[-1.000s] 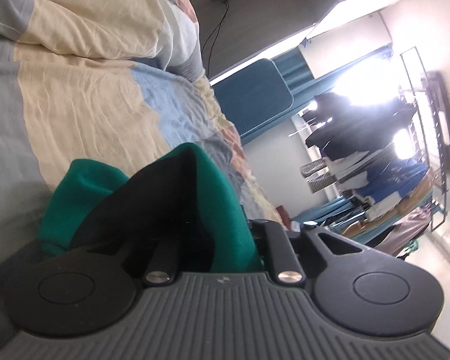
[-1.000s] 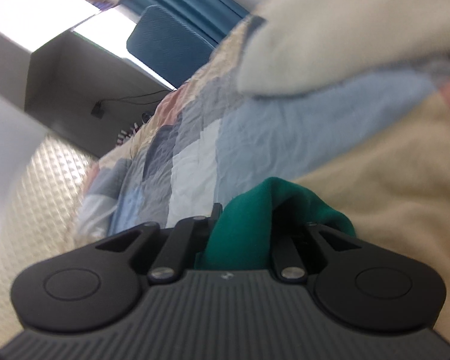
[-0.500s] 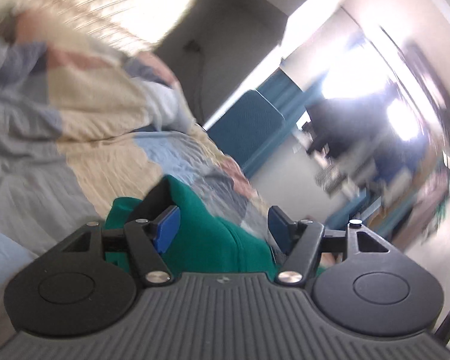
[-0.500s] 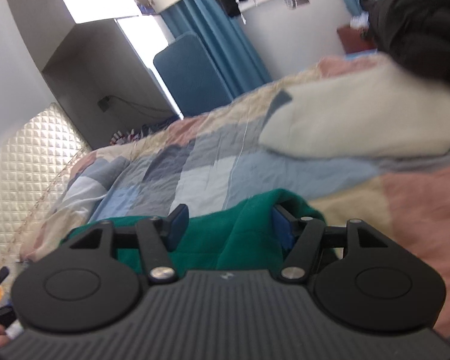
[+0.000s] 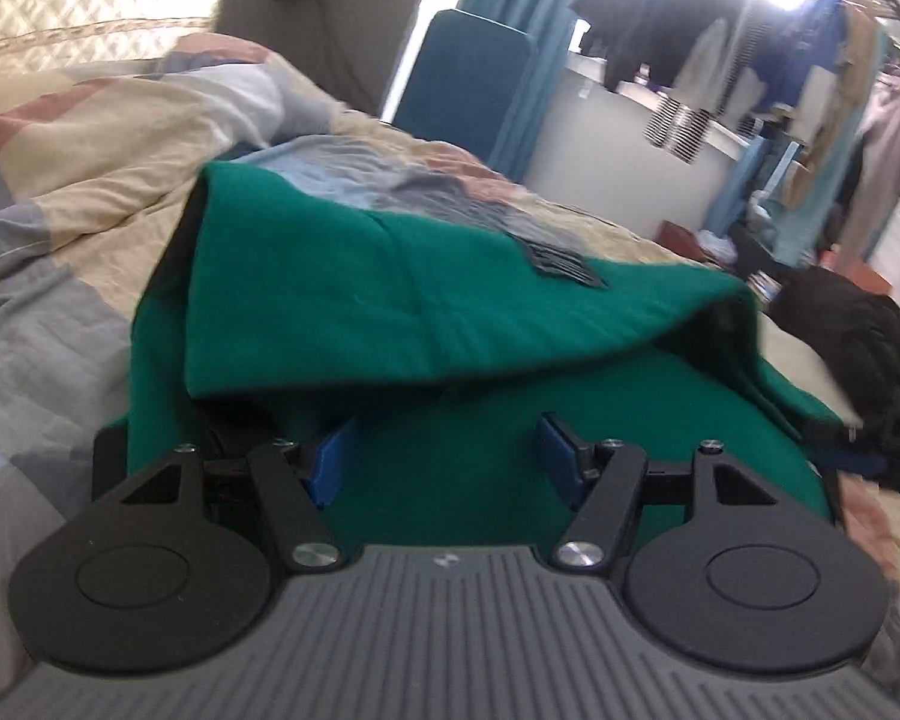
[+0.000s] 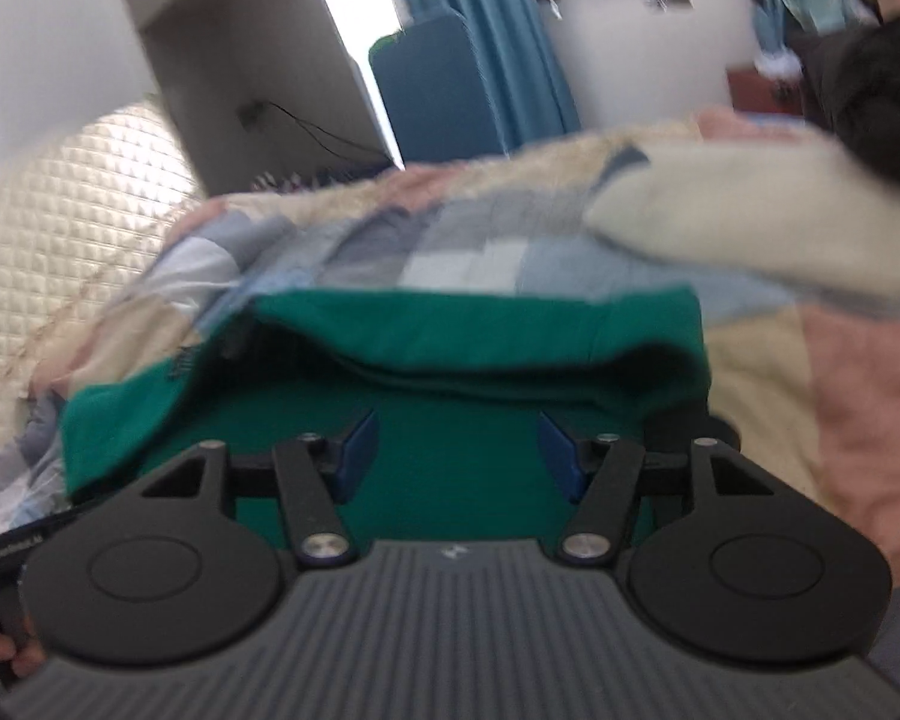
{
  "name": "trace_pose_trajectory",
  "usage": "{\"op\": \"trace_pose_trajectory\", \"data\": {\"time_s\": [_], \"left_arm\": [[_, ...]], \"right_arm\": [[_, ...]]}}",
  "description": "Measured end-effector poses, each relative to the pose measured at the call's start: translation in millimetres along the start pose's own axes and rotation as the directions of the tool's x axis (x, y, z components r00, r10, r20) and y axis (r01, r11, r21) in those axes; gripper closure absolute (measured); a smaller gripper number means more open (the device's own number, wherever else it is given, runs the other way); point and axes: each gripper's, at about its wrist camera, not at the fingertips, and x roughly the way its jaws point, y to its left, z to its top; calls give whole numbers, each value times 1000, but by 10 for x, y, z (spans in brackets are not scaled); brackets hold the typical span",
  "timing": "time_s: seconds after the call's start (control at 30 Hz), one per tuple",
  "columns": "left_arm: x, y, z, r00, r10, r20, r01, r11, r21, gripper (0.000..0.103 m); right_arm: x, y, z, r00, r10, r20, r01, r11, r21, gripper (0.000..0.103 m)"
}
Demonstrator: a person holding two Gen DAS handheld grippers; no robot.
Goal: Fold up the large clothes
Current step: 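Fold the lifted hoodie end over the bundle with both grippers and release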
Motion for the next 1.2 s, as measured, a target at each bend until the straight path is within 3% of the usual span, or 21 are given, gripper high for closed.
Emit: {"op": "trace_pose_trajectory", "data": {"time_s": [0.1,0.33,0.53,0.77,0.93,1.2], "left_arm": [[152,96,143,999,31,12,-30,999,-41,33],[632,234,495,994,69,87,-61,993,-100,33],[978,208,680,989,87,124,-82,996,-45,33],[1322,188,717,995,60,80,-58,998,-23,33],[1383,160,674,996,61,70,-60,998,-11,33],[1142,147,660,995,43,88,-39,998,-43,33]], "right_arm": [[226,-37,44,999,-19,-31,19,1000,19,54],[634,-162,261,997,-66,30,66,998,0,53],[1051,-382,416,991,-109,82,110,994,-13,54],[1488,-706,363,997,-74,13,72,993,91,53],[1504,-687,358,997,-72,18,71,995,72,53],[1370,-634,353,995,-83,55,81,996,33,52]]}}
